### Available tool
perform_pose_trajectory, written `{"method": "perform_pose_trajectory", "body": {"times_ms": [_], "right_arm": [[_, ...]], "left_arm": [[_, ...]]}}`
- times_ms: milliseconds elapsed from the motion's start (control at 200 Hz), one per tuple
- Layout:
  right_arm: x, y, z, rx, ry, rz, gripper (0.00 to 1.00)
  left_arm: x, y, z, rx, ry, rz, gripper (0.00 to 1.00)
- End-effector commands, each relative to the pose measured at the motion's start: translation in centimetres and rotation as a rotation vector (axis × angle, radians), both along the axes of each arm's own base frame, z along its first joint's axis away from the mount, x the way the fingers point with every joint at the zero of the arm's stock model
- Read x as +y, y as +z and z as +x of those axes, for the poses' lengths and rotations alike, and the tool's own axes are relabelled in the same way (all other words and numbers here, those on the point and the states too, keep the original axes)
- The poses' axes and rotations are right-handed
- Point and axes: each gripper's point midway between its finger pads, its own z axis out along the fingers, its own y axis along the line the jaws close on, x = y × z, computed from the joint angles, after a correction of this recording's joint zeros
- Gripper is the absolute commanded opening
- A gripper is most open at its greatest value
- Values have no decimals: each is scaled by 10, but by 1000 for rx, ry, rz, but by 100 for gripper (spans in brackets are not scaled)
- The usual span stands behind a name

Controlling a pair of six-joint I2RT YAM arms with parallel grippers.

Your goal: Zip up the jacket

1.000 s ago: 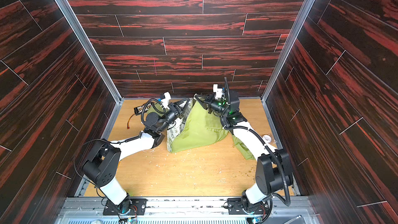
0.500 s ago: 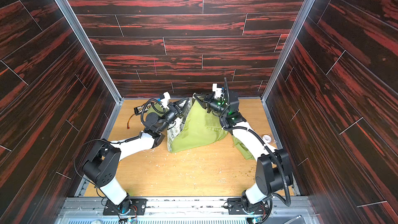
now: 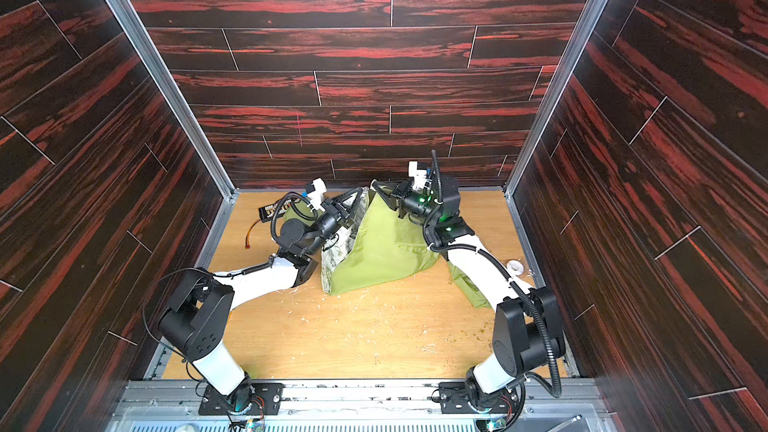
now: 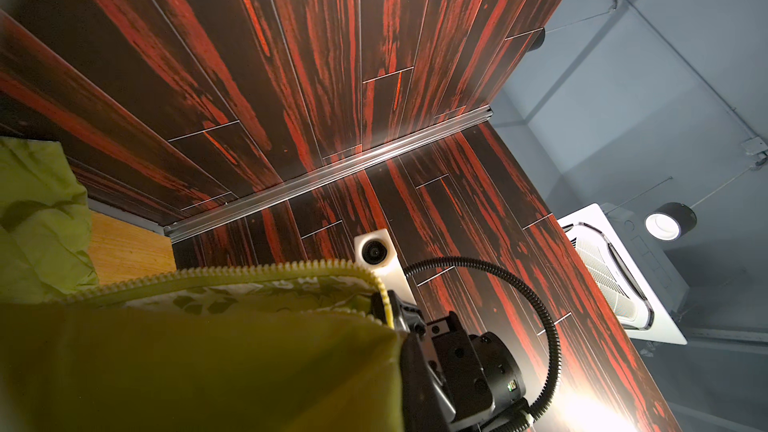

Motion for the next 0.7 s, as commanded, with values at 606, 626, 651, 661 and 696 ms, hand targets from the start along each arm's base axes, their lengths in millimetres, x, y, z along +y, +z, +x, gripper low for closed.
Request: {"method": "perform_pose_trajectory", "body": {"times_ms": [606,626,651,661,696], "right_arm": [[10,15,-11,-30,57,26,0],[11,14,-10,-28,57,24,0],[11,14,-11,-30,58,25,0],[11,14,-11,-30,58,25,0],[12,14,-11,-29,61,24,0]], "left_arm": [[3,9,-5,-38,2,-42,0],[3,9,-5,-37,2,-42,0],[3,9,-5,-36,1,-42,0],[3,9,-5,-37,1,-42,0],[3,9,-5,-37,1,-42,0]]}}
